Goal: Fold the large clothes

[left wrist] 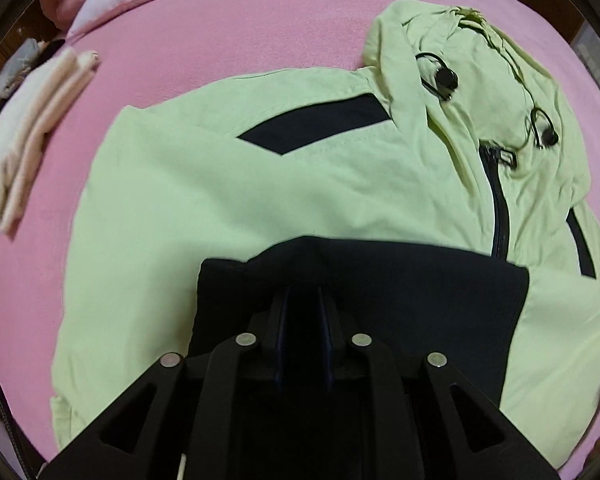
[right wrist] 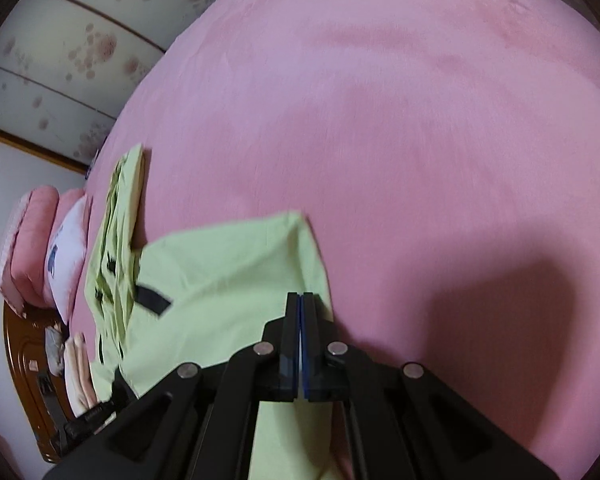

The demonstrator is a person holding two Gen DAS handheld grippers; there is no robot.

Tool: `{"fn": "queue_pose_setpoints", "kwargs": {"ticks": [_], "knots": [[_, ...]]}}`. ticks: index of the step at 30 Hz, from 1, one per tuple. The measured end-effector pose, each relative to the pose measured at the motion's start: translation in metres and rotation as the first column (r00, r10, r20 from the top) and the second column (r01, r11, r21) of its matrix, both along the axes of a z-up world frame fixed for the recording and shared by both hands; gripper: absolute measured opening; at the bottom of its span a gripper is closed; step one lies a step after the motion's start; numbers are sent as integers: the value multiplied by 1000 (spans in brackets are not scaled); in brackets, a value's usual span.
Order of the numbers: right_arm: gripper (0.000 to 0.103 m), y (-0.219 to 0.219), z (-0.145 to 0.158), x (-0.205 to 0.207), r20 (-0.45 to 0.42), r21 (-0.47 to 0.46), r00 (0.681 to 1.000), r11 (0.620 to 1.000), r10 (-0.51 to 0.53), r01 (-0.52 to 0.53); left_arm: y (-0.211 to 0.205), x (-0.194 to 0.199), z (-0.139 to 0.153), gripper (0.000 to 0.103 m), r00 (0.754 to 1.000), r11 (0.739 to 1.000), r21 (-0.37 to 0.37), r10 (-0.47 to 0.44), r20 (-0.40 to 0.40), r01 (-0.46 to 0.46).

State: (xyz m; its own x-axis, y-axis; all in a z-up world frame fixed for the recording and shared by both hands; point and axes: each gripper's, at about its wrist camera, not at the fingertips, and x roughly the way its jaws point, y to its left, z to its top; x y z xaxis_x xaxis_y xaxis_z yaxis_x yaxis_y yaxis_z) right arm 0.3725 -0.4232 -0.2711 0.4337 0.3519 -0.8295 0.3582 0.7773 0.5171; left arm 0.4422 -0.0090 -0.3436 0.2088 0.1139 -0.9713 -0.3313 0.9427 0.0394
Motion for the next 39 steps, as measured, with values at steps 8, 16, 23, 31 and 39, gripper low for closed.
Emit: {"fn": "queue_pose_setpoints", "kwargs": {"ticks": [8, 16, 23, 31, 39], "knots": [[0, 10, 7, -55, -46, -28, 996, 996, 78, -79, -12, -65, 27, 42, 998, 999, 28, -37, 41, 36], [3, 21, 28, -104, -128, -84, 986, 990, 106, -117, -34, -116, 39, 52, 994, 995, -12, -103, -22, 103], [8, 84, 25, -122, -322, 25, 928, 982, 186, -188, -58, -149, 59, 66, 972, 983, -106, -165, -168, 149], [59, 179, 57, -124, -313, 21, 894, 944, 320, -330, -60, -164, 93, 89, 951, 975, -125, -207, -230, 181], [67, 216, 88, -85, -277, 65, 895, 936, 351, -347, -28, -131, 129, 93, 954, 961, -228, -208, -218, 157]]}}
